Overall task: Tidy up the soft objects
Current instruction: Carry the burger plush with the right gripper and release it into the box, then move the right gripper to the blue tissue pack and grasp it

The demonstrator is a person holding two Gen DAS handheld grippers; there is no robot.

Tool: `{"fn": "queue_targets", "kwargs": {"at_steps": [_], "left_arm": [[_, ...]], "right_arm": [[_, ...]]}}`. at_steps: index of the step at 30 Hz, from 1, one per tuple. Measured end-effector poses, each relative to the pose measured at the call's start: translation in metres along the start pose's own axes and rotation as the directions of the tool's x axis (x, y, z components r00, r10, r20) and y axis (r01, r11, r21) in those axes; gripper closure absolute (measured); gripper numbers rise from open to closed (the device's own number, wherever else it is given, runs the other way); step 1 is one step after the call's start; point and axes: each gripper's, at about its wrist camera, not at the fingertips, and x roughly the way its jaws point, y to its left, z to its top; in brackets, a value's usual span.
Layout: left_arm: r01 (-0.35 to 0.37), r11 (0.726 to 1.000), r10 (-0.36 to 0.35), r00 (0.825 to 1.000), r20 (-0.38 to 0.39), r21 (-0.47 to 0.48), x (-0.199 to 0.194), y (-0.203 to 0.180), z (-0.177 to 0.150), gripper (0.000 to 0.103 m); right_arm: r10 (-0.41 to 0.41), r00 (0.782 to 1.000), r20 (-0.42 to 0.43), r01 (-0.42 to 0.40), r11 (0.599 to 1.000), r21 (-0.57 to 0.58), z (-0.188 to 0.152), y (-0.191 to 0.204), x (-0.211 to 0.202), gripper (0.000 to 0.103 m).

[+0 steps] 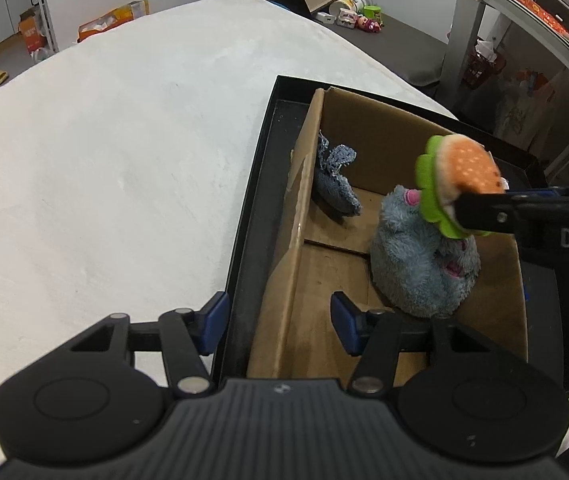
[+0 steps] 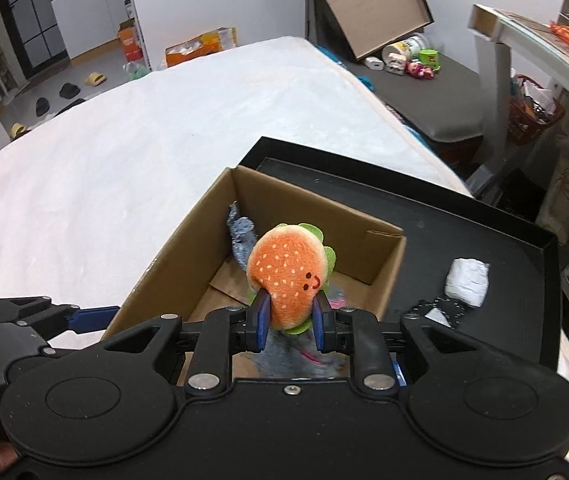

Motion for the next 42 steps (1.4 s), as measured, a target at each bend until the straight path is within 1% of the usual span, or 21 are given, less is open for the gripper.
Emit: {"fn": "queue_targets", "kwargs": {"at_steps": [4,7,9,12,13,16,18,19,20,23,27,29,34,36,37,38,40,42], "left_arm": [[0.012,1.0,-0.012,1.0,-0.004,-0.009,0.001,0.002,0.0,0.054],[0.013,1.0,-0.013,1.0,-0.005,-0.018,0.001,0.005,0.0,0.061],[0.016,1.0,-0.016,1.0,-0.01,-0.022,0.002,0.006,-0.001,0.068],[0.026,0.999,-0.026,1.0,-0.014,-0.031,0.002,0.008,-0.001,0.074],[0.027,0.999,-0.027,1.0,-0.014,-0.033,0.003,0.009,-0.001,0.074],[0.029,0.999,-0.03,0.999,-0.017,-0.035,0.003,0.008,-0.001,0.076],[0.029,0.999,-0.03,0.999,-0.019,-0.031,0.004,0.007,-0.001,0.076],[0.028,0.999,-0.029,0.999,-0.019,-0.029,0.004,0.007,-0.001,0.076],[0.027,0.999,-0.027,0.999,-0.02,-0.027,0.004,0.007,-0.001,0.076],[0.019,0.999,-0.02,1.0,-0.018,-0.033,0.004,0.007,0.001,0.076],[0.005,0.999,-0.005,1.0,-0.006,-0.034,0.001,0.004,0.002,0.075],[-0.01,1.0,0.01,1.0,0.001,-0.021,-0.001,0.001,0.001,0.073],[-0.027,1.0,0.027,1.0,0.002,-0.006,-0.002,-0.004,0.001,0.07],[-0.034,0.999,0.034,0.999,-0.002,-0.005,-0.003,-0.006,0.002,0.062],[-0.039,0.999,0.039,0.999,-0.003,-0.004,-0.004,-0.007,0.002,0.059],[-0.045,0.999,0.045,0.999,0.001,0.0,-0.005,-0.009,0.003,0.054],[-0.058,0.998,0.058,0.998,0.011,0.015,-0.006,-0.013,0.003,0.05],[-0.073,0.997,0.072,0.997,0.013,0.031,-0.007,-0.018,0.003,0.047]], "right_arm": [[0.008,1.0,-0.01,-0.008,1.0,-0.016,0.003,0.008,0.007,0.082],[0.024,1.0,-0.01,-0.024,1.0,-0.018,0.006,0.013,0.011,0.081],[0.031,0.999,-0.011,-0.031,0.999,-0.03,0.007,0.017,0.013,0.081],[0.04,0.999,-0.02,-0.04,0.999,-0.036,0.009,0.022,0.017,0.081],[0.045,0.999,-0.023,-0.046,0.998,-0.036,0.01,0.023,0.018,0.08],[0.063,0.997,-0.033,-0.064,0.997,-0.045,0.011,0.026,0.02,0.072],[0.046,0.998,-0.038,-0.048,0.998,-0.046,0.01,0.026,0.021,0.067],[0.04,0.998,-0.038,-0.041,0.998,-0.039,0.009,0.024,0.02,0.063],[0.036,0.999,-0.036,-0.037,0.999,-0.029,0.009,0.021,0.02,0.06],[0.035,0.999,-0.037,-0.035,0.999,-0.004,0.006,0.013,0.017,0.06],[0.042,0.999,-0.019,-0.042,0.999,0.005,0.002,0.003,0.007,0.059],[0.044,0.999,-0.006,-0.044,0.999,0.013,0.001,-0.003,0.002,0.05],[0.033,0.999,0.028,-0.034,0.999,0.035,-0.004,-0.019,-0.01,0.044],[0.031,0.999,0.036,-0.033,0.998,0.046,-0.007,-0.027,-0.013,0.041],[0.027,0.999,0.041,-0.029,0.998,0.049,-0.008,-0.03,-0.015,0.037],[0.019,0.999,0.049,-0.022,0.998,0.052,-0.01,-0.034,-0.017,0.034],[0.01,0.998,0.063,-0.014,0.998,0.062,-0.013,-0.041,-0.021,0.03],[0.004,0.997,0.072,-0.01,0.997,0.082,-0.017,-0.052,-0.025,0.03]]}}
